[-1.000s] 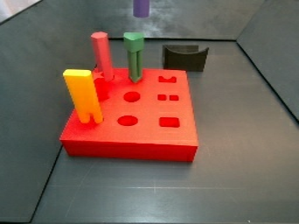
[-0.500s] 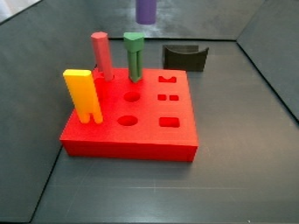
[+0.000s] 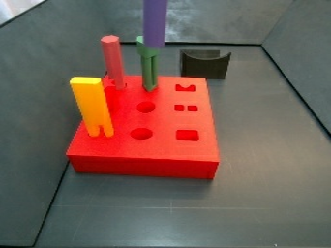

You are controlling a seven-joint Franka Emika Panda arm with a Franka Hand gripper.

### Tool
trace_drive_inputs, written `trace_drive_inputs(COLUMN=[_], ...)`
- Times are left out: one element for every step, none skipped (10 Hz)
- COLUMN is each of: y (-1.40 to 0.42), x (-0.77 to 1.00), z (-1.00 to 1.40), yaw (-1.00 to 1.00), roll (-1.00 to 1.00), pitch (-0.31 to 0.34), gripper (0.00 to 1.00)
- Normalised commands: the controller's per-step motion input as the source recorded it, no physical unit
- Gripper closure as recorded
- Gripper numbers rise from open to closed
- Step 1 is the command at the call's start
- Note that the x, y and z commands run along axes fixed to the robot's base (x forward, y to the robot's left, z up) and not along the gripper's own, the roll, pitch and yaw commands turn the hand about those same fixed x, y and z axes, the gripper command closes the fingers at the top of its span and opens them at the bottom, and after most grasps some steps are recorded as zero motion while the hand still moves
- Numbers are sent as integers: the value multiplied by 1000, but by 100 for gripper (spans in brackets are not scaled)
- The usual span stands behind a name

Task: Pick up the round object. Move up. Move to above the board. Insert the round object.
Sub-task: Insert the round object.

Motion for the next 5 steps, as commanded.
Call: trace_drive_inputs(y=[0, -3, -17, 0, 0], x=[-74, 0, -9, 0, -91], z=[-1000, -731, -629, -766, -789], yaw=[0, 0, 0, 0, 0], roll=[-70, -187, -173, -57, 56], pitch=[0, -90, -193, -233, -169], gripper=[100, 100, 100, 100, 100])
